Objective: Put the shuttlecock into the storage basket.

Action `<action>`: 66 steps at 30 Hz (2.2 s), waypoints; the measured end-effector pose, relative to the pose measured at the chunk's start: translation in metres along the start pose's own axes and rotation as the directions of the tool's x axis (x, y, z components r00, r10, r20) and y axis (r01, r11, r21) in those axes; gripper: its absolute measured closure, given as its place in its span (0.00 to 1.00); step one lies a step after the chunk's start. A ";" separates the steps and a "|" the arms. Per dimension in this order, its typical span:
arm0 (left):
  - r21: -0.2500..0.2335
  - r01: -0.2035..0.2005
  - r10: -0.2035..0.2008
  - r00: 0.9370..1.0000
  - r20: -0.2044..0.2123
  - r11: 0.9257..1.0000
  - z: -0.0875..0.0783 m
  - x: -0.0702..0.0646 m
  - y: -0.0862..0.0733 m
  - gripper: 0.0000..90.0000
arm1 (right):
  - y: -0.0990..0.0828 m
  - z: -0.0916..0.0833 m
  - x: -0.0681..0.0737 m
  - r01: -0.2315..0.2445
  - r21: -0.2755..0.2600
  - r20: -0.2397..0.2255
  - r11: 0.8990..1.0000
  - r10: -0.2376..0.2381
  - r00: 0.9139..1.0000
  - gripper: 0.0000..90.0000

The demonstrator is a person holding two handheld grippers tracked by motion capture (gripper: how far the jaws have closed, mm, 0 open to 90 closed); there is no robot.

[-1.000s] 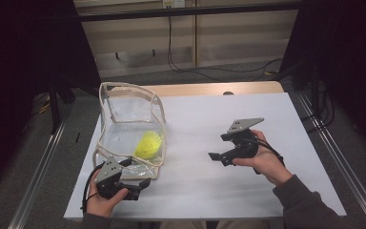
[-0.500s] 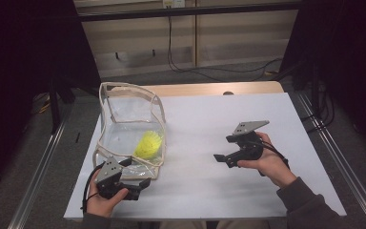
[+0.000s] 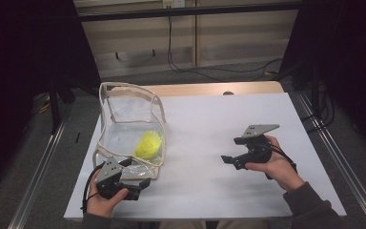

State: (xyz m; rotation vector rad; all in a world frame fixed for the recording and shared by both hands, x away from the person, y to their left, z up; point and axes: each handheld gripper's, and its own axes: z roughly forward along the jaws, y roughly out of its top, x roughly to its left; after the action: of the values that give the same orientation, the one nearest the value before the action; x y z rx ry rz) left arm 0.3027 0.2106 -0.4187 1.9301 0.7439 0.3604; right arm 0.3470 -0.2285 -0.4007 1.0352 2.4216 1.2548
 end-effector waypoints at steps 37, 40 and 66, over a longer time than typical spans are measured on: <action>0.003 -0.002 0.002 1.000 -0.004 1.000 0.000 -0.001 0.000 0.04 | -0.038 -0.018 -0.012 -0.031 -0.005 0.042 0.999 0.032 0.999 0.16; 0.003 -0.002 0.002 1.000 -0.003 1.000 0.000 -0.001 0.000 0.04 | -0.040 -0.019 -0.012 -0.035 -0.008 0.044 0.999 0.035 0.998 0.16; 0.007 -0.004 0.004 1.000 -0.005 1.000 0.001 0.000 0.000 0.04 | -0.056 -0.024 -0.016 -0.047 -0.014 0.052 0.999 0.048 0.997 0.15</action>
State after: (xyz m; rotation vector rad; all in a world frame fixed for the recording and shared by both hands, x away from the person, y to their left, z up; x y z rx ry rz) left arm 0.3028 0.2098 -0.4185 1.9380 0.7458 0.3658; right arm 0.3200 -0.2763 -0.4317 1.1148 2.3601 1.2399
